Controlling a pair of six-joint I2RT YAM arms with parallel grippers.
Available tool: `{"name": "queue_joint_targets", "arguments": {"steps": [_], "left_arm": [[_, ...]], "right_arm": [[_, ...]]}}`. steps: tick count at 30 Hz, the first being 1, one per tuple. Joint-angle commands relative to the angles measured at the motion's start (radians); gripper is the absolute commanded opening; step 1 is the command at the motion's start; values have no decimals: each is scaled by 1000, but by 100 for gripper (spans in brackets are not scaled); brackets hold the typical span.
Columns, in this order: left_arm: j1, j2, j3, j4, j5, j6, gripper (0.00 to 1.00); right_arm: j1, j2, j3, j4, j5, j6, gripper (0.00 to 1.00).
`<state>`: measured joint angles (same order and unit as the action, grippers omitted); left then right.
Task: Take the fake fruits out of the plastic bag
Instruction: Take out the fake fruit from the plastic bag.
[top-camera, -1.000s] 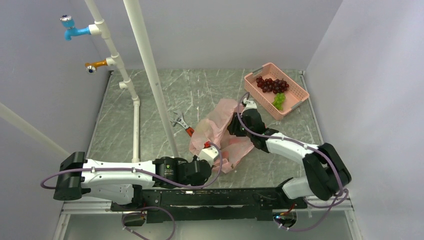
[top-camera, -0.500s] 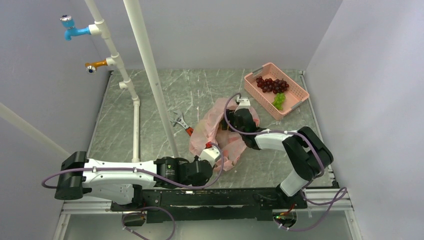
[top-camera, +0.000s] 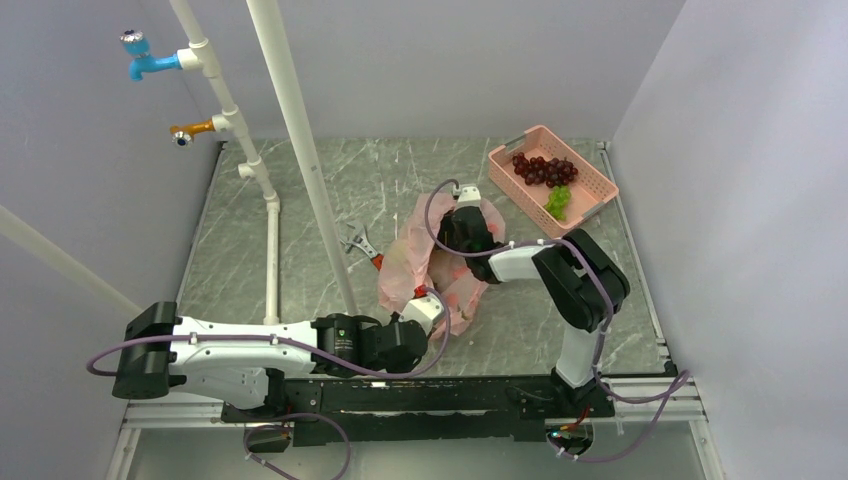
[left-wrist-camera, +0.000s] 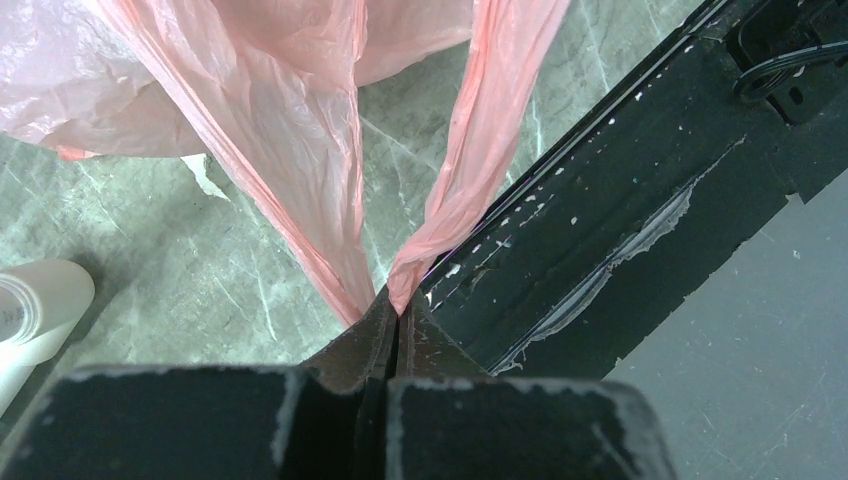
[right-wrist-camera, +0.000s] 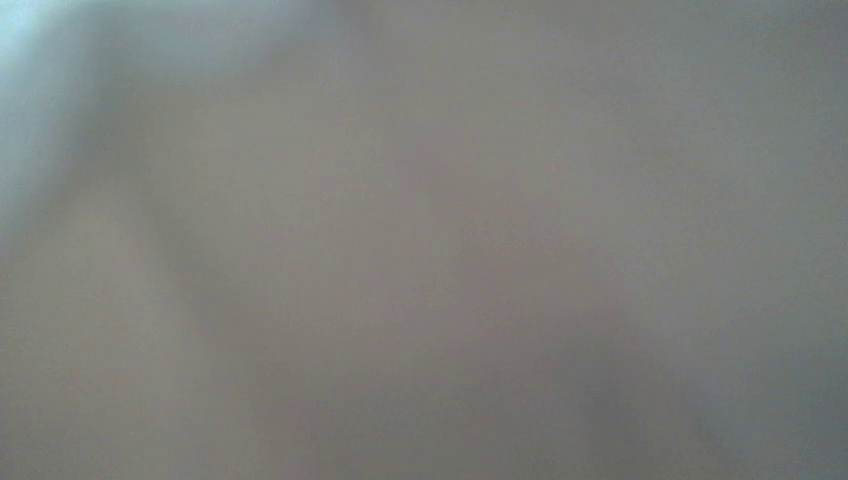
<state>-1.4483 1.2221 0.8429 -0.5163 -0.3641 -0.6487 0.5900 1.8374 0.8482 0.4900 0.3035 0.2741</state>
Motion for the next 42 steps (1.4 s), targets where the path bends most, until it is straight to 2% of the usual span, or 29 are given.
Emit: {"name": "queue_joint_targets", "arguments": {"steps": [1, 5, 10, 12, 15, 21, 28, 35, 42], "left_arm": [[-11, -16, 31, 8, 2, -1, 0], [-11, -12, 32, 8, -2, -1, 0], [-10, -10, 39, 4, -1, 2, 0], [-11, -12, 34, 5, -3, 1, 0], [-10, -13, 31, 7, -3, 1, 0], [-10, -11, 34, 1, -11, -8, 0], [-11, -24, 26, -11, -27, -11, 0], [-10, -36, 44, -21, -51, -13, 0], [-9, -35, 58, -38, -75, -19, 0]], "right_arm": [[8, 16, 30, 124, -69, -112, 72], [8, 46, 74, 97, -68, -117, 71], [8, 68, 79, 106, -11, -126, 59], [9, 63, 82, 93, 1, -128, 51], [8, 46, 97, 56, -22, -141, 32], [9, -87, 51, 1, -58, -78, 18], [11, -263, -28, -138, -123, 44, 15], [14, -420, -143, -241, -338, 156, 15], [47, -651, -227, -397, -427, 219, 13]]}}
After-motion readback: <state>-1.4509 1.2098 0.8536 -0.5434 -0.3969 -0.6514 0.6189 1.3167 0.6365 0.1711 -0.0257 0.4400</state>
